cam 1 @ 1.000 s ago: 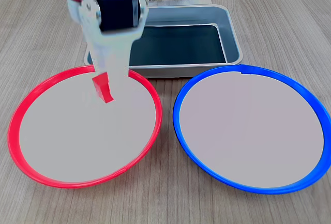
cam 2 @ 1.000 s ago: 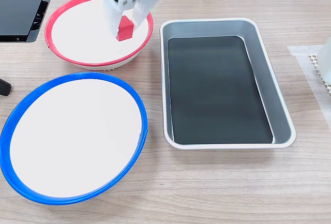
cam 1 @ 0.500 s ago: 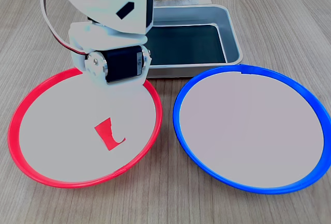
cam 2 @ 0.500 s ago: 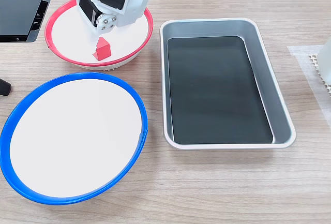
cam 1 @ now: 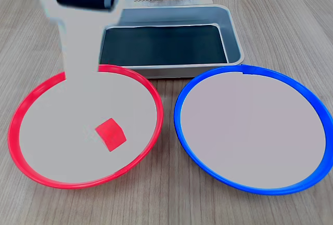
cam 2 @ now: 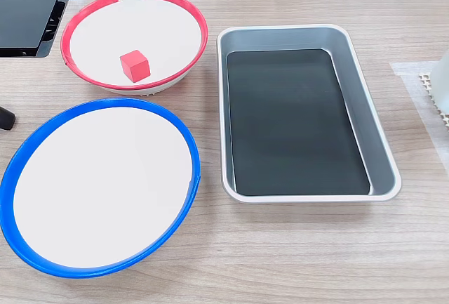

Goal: Move a red block from tray to red dish

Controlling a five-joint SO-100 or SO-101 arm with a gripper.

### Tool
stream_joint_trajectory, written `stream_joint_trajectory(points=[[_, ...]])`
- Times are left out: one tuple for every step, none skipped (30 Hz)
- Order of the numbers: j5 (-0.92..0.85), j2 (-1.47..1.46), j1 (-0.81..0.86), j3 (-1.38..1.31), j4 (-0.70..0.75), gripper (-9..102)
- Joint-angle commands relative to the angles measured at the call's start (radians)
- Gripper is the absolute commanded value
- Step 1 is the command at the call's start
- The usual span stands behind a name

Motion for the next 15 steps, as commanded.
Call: stream_joint_trajectory(points=[[0.126, 0.239, -0.003, 0.072, 0.02, 0], [0.178, 0.307, 0.002, 0.13, 0.02, 0], [0.227, 0.373, 0.005, 0.195, 0.005, -1], [0.287, 0.471, 0.0, 0.302, -0.025, -1], [0.304, 0.518, -0.005, 0.36, -0.043, -1], [0.35, 0.641, -0.018, 0.523, -0.118, -1], [0.379, 0.73, -0.029, 0.64, -0.169, -1], [0.4, 0.824, -0.044, 0.756, -0.19, -1], [0.414, 0.927, -0.063, 0.881, -0.206, -1], [0.431, 1.023, -0.078, 1.0, -0.229, -1], [0.442, 1.115, -0.095, 1.112, -0.247, -1], [0.449, 1.218, -0.114, 1.235, -0.259, -1], [0.462, 1.312, -0.13, 1.335, -0.261, -1], [0.462, 1.401, -0.144, 1.427, -0.258, -1], [0.459, 1.488, -0.16, 1.502, -0.242, -1]])
